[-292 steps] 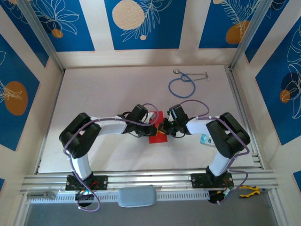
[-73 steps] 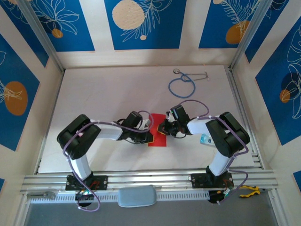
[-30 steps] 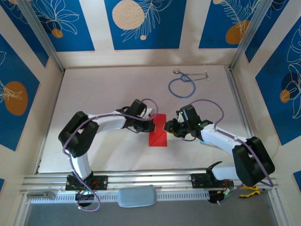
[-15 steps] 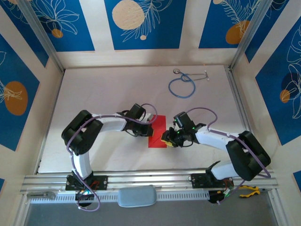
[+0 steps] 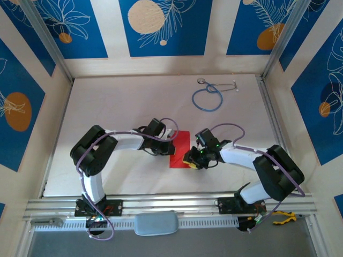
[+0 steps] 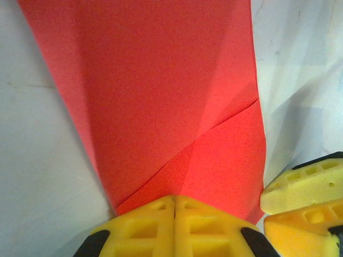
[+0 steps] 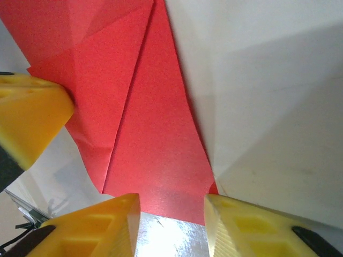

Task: Fold a paper plane with a square sheet of paper (pick it up from the middle)
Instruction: Turn over the paper at the center of the table.

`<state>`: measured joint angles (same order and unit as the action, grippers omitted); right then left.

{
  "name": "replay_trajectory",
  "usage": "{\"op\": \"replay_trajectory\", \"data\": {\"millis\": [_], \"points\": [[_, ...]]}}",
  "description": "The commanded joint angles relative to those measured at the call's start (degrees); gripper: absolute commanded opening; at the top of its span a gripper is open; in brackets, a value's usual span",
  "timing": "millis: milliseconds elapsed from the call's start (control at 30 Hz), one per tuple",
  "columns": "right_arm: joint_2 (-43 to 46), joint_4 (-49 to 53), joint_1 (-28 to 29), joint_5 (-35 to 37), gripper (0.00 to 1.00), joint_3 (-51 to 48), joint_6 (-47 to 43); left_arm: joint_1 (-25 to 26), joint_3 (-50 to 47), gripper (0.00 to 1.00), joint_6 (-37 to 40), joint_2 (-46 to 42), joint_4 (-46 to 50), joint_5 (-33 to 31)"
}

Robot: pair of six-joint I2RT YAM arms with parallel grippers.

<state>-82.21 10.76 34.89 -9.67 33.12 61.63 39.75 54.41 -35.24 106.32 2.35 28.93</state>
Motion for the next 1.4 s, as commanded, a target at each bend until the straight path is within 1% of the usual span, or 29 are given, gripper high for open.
{"op": "replay_trajectory", "data": {"millis": [0,67,167,333,567,667,767,967,1167,1367], "points": [[-2.5,-1.56,0.46,-0.1,0.4,0.53,-0.48,-0.51,-1.34,0.04,-1.47,0.32,-0.17,-0.43],[-3.44,-3.25,0.45,-0.76,0.41,1.02,-1.53,-0.49,-1.56,0.04,-1.84,0.05,-0.33,-0.67],[-3.83,-6.85,0.28,-1.77,0.48,1.38,-2.44,-0.46,-1.68,0.04,-1.93,-0.02,-0.15,-1.07],[-4.23,-10.98,-1.51,-3.67,0.52,2.09,-3.79,-0.49,-1.73,0.04,-2.09,0.02,-0.33,-1.03],[-4.83,-11.52,-4.59,-4.53,0.53,3.44,-7.2,-0.51,-1.81,0.04,-2.11,0.02,-0.59,-0.63],[-6.6,-12.88,-6.12,-7.3,0.53,4.43,-8.47,-0.53,-1.68,0.04,-2.15,0.08,-0.68,-0.58],[-8.15,-12.72,-6.74,-6.86,0.53,5.15,-8.45,-0.52,-1.59,0.04,-2.18,0.03,-0.62,-0.64],[-9.82,-15.5,-7.82,-7.73,0.47,4.57,-7.94,-0.47,-1.76,0.04,-2.91,-0.5,-1.49,0.04],[-10.59,-17.65,-8.78,-7.86,0.35,3.3,-8.02,-0.54,-1.91,0.04,-4.14,-0.93,-3.47,1.36],[-11.82,-19.48,-9.67,-8.37,0.31,2.42,-8.65,-0.5,-1.4,0.05,-4.39,-1.09,-3.41,1.78]]}}
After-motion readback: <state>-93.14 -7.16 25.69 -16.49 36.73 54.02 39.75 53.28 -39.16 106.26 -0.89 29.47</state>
